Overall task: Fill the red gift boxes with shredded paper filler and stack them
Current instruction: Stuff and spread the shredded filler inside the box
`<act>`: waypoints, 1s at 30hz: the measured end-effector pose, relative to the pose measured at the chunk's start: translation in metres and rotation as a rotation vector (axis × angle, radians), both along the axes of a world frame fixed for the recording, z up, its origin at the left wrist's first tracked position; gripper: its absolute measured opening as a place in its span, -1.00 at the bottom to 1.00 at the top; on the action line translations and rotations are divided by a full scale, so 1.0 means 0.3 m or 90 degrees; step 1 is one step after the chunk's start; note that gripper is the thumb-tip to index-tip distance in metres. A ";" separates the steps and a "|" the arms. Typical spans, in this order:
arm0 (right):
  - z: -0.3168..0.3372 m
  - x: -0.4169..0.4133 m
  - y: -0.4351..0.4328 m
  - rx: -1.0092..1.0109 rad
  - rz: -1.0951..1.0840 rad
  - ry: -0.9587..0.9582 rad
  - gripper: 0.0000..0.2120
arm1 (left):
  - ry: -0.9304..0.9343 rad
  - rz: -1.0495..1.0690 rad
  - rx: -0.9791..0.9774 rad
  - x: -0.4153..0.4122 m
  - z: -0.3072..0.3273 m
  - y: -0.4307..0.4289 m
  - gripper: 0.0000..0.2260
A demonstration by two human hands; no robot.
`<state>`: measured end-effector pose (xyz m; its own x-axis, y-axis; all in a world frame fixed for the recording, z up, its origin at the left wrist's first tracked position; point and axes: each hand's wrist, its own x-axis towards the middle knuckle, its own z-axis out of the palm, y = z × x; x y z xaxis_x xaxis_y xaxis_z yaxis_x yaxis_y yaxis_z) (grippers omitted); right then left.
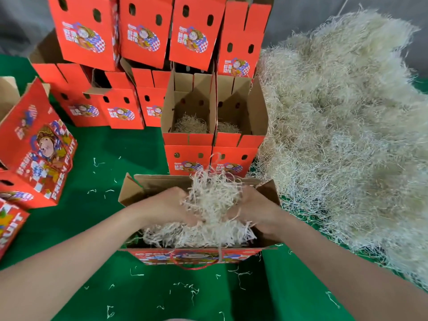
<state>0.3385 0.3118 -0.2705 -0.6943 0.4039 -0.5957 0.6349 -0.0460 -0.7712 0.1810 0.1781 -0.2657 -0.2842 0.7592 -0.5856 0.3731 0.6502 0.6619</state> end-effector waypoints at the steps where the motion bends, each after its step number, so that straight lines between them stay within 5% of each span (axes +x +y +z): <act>1: 0.003 0.020 0.025 0.024 -0.025 0.007 -0.40 | 0.040 -0.002 -0.014 -0.026 0.002 -0.020 -0.30; 8: -0.015 0.087 0.080 0.068 -0.113 0.001 -0.40 | 0.145 0.001 -0.015 -0.077 0.017 -0.074 -0.33; 11: 0.000 0.075 0.039 -0.034 -0.104 0.016 -0.55 | 0.065 0.003 0.010 -0.043 0.010 -0.035 -0.47; 15: 0.000 0.045 -0.014 -0.232 -0.058 0.035 -0.36 | -0.016 -0.052 0.016 0.023 -0.004 0.022 -0.83; 17: 0.000 0.044 -0.026 -0.269 0.046 0.052 -0.56 | -0.024 -0.086 0.034 0.040 -0.013 0.041 -0.92; 19: -0.007 0.059 -0.022 -0.224 0.072 0.053 -0.54 | 0.002 -0.072 0.042 0.041 -0.014 0.045 -0.94; 22: -0.012 0.081 0.002 -0.105 -0.002 0.032 -0.44 | 0.098 -0.023 -0.031 0.006 -0.013 0.028 -0.69; 30: 0.023 0.122 0.062 0.001 -0.075 -0.026 -0.25 | 0.335 -0.106 -0.067 -0.062 -0.016 -0.009 -0.72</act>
<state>0.3749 0.3304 -0.2636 -0.6169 0.4820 -0.6222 0.6566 -0.1208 -0.7445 0.1623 0.1754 -0.2707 -0.4388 0.7644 -0.4723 0.7390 0.6060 0.2943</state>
